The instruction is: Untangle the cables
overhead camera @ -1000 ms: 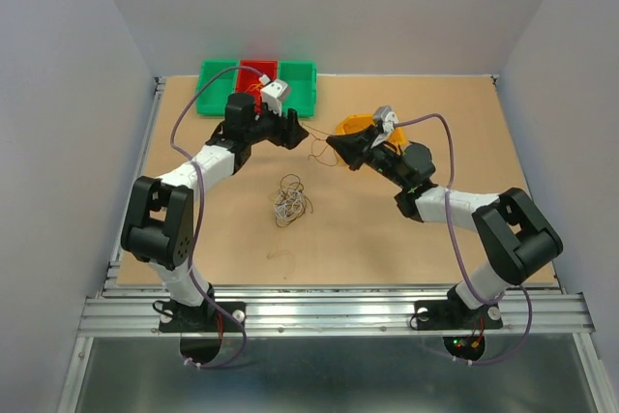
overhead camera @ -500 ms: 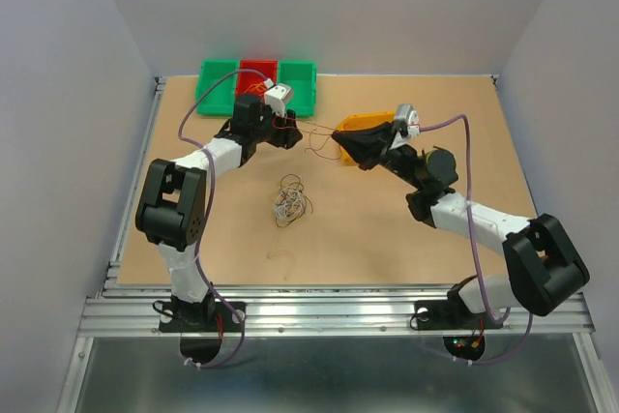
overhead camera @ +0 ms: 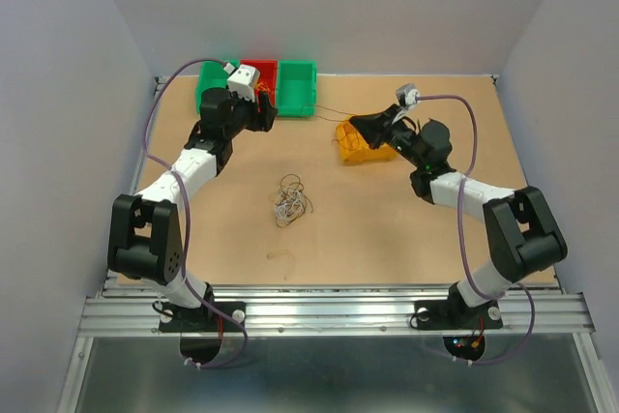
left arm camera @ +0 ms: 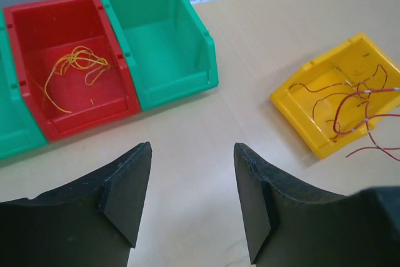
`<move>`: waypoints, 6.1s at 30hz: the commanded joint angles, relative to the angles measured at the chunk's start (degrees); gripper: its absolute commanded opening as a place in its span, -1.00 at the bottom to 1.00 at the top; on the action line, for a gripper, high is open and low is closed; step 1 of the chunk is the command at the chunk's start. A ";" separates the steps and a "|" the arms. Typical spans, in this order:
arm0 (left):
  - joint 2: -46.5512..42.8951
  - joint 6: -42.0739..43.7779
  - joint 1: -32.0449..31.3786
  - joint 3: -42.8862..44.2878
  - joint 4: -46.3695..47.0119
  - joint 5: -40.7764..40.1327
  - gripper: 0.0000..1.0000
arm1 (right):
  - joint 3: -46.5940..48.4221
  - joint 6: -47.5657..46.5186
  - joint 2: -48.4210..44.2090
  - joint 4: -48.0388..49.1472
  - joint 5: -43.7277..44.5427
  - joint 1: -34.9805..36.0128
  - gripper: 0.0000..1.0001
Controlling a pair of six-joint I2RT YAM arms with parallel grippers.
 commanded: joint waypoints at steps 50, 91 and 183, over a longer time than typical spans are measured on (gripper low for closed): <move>-1.76 7.00 -7.66 -1.45 3.07 -6.79 0.33 | 36.76 -12.81 25.28 -57.49 15.60 -9.09 -0.99; -1.23 8.40 -9.16 -0.30 0.52 -8.11 0.33 | 46.17 -9.48 24.41 -74.49 42.09 -2.49 -0.13; -27.34 12.09 -1.24 -20.87 6.58 34.78 0.64 | 15.50 -19.94 -9.96 -34.94 -2.47 23.53 -0.99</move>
